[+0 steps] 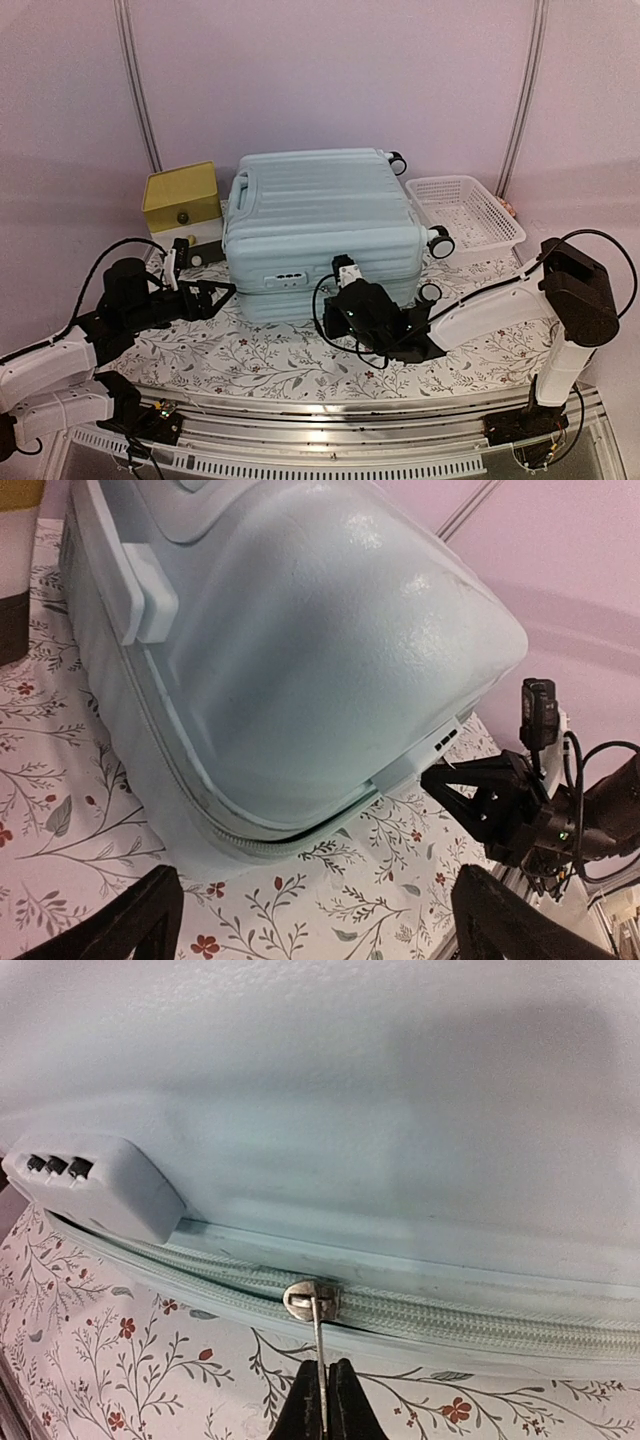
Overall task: Open, take out, and arrange the luggage
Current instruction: Grab the zipper of the luggage, then unzip the zipper of the luggage.
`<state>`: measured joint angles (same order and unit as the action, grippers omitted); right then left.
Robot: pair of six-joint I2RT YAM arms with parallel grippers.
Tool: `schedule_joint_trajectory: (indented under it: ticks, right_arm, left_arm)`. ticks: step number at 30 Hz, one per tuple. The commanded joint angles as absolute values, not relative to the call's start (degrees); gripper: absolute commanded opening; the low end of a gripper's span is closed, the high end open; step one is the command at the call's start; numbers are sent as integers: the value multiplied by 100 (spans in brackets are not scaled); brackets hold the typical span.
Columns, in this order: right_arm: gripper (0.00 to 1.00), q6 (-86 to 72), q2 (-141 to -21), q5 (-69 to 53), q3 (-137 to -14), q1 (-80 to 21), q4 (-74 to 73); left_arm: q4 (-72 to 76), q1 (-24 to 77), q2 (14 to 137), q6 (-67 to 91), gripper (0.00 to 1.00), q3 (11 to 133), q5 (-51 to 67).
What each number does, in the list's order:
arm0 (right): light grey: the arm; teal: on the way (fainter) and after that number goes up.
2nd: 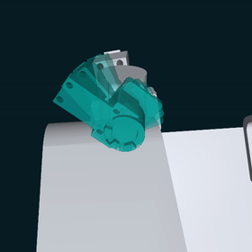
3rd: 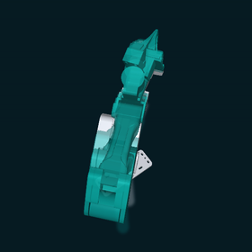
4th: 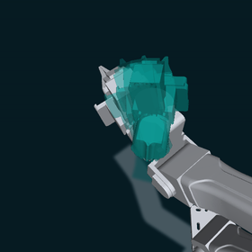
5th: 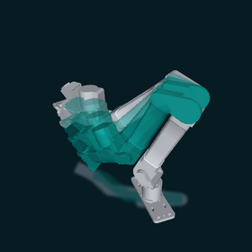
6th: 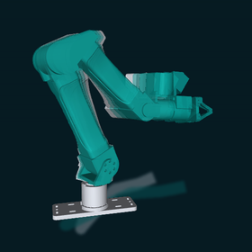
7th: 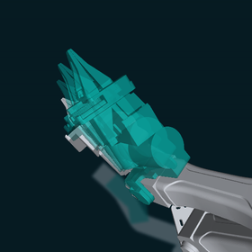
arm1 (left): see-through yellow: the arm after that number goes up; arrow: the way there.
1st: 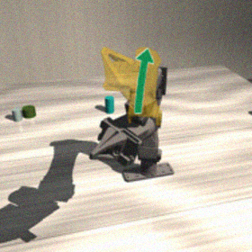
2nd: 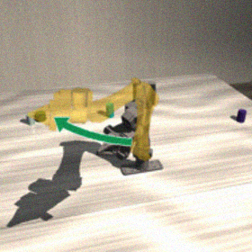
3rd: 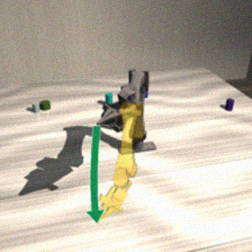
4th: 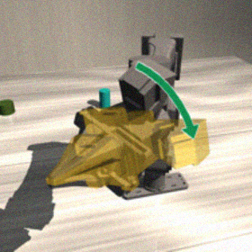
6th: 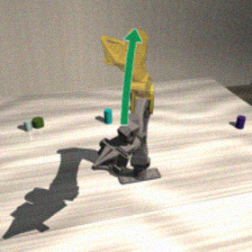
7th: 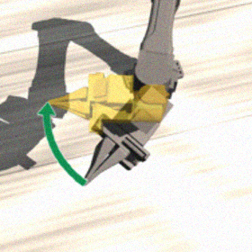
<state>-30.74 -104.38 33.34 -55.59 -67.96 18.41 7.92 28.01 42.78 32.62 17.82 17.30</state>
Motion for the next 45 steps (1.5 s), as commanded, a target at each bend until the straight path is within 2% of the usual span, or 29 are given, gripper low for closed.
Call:
schedule_joint_trajectory:
  ticks: [1, 7, 14, 21, 34, 41, 45]
  right_arm:
    - [2, -2596, -10105, 2963, -5317, -6689, 2328]
    - [2, -2440, -9874, 2166, -5128, -6573, 2472]
    - [2, -3296, -9100, 1515, -4318, -5883, 2531]
    - [2, -3425, -8254, 1414, -3410, -5281, 2269]
    - [3, -3063, -6845, 2270, -2527, -3995, 1165]
    - [7, -3160, -6562, 1737, -2349, -3124, 1068]
    - [15, -2958, -6404, 1373, -2401, -2986, 1005]
  left_arm:
    - [955, 2856, 4304, 3253, 96, 1850, 1767]
    - [841, 2857, 4258, 3250, 95, 1873, 1775]
    - [750, 2857, 4151, 3293, 95, 1820, 1636]
    - [688, 2855, 4256, 3396, 95, 1777, 1323]
    - [751, 2848, 4507, 3529, 96, 1878, 1039]
    - [541, 2839, 4759, 3349, 98, 2134, 899]
    - [404, 2838, 4783, 3294, 98, 2156, 880]
